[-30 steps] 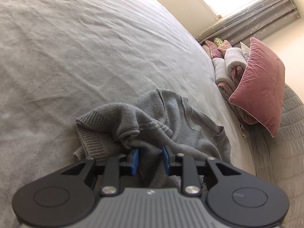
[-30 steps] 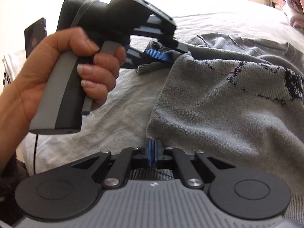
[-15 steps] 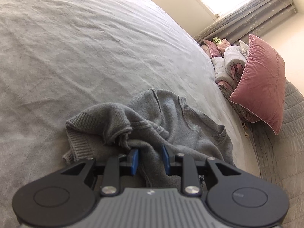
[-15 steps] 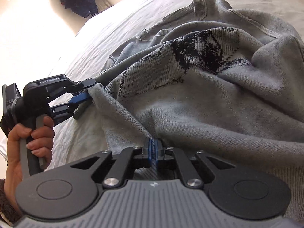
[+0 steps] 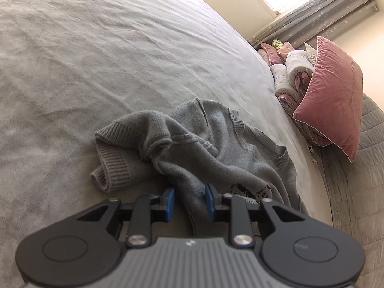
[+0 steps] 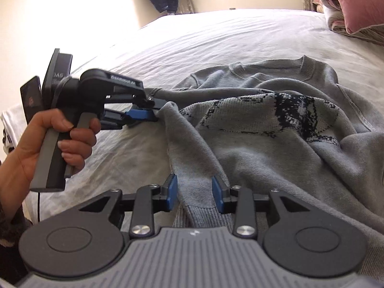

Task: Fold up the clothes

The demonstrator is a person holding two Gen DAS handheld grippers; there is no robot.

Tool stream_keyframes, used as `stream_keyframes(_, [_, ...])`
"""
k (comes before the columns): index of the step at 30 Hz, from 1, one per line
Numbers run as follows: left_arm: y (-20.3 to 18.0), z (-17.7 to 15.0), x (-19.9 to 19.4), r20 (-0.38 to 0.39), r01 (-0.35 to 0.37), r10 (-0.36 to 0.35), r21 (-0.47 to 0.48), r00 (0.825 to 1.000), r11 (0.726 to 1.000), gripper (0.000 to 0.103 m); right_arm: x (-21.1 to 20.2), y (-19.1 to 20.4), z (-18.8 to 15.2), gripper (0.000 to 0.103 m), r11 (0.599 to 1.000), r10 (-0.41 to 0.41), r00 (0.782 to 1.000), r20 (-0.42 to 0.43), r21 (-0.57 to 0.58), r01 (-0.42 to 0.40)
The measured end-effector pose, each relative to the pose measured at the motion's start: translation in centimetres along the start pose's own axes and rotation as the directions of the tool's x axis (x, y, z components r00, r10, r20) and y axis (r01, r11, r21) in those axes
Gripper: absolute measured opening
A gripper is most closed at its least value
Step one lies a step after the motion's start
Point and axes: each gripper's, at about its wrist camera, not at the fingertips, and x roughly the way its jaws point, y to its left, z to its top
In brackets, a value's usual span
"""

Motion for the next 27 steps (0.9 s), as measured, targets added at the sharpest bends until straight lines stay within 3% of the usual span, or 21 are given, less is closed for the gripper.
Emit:
stream_keyframes(3, [0.4,0.0,-0.3,-0.004,0.009,-0.009,-0.018,1.000,1.000,0.027,1.5,0.7,-0.5,0.030,0.998,-0.026,0.999,-0.036,-0.066,0.024])
stream_keyframes(4, [0.5,0.0,-0.4,-0.005,0.012,-0.012,-0.024,1.000,1.000,0.029,1.8,0.8,-0.6,0.016,0.996,-0.038,0.998,-0.046,-0.081,0.034])
stream_keyframes(5, [0.6,0.1,-0.5,-0.007,0.015,-0.015,-0.031,1.000,0.999,0.032,1.9,0.8,-0.6,0.010,0.996,-0.039,0.998,-0.051,-0.080,0.035])
stream_keyframes(7, [0.9,0.1,-0.6,-0.009,0.020,-0.021,-0.043,1.000,0.999,0.035,1.8,0.7,-0.5,0.010,0.997,-0.032,0.998,-0.059,-0.070,0.028])
stream_keyframes(10, [1.3,0.1,-0.9,-0.013,0.029,-0.030,-0.061,0.999,0.998,0.038,0.7,0.1,0.2,0.010,0.993,0.114,0.992,-0.050,0.046,-0.111])
stream_keyframes(14, [1.8,0.2,-1.3,-0.018,0.041,-0.042,-0.086,0.999,0.996,0.040,-0.2,0.0,0.9,0.010,0.946,0.287,0.958,-0.024,0.162,-0.279])
stream_keyframes(17, [2.3,0.0,-1.7,-0.018,0.045,-0.047,-0.107,0.999,0.993,0.040,-0.2,0.2,1.3,0.010,0.910,0.372,0.928,-0.019,0.205,-0.361])
stream_keyframes(23, [3.1,-0.1,-2.4,-0.010,0.037,-0.039,-0.130,0.999,0.991,0.040,0.4,0.7,2.2,0.010,0.888,0.427,0.903,-0.043,0.206,-0.411])
stream_keyframes(27, [3.2,0.0,-2.5,0.005,0.015,-0.014,-0.118,1.000,0.993,0.039,1.0,1.1,2.2,0.010,0.892,0.430,0.900,-0.071,0.183,-0.412])
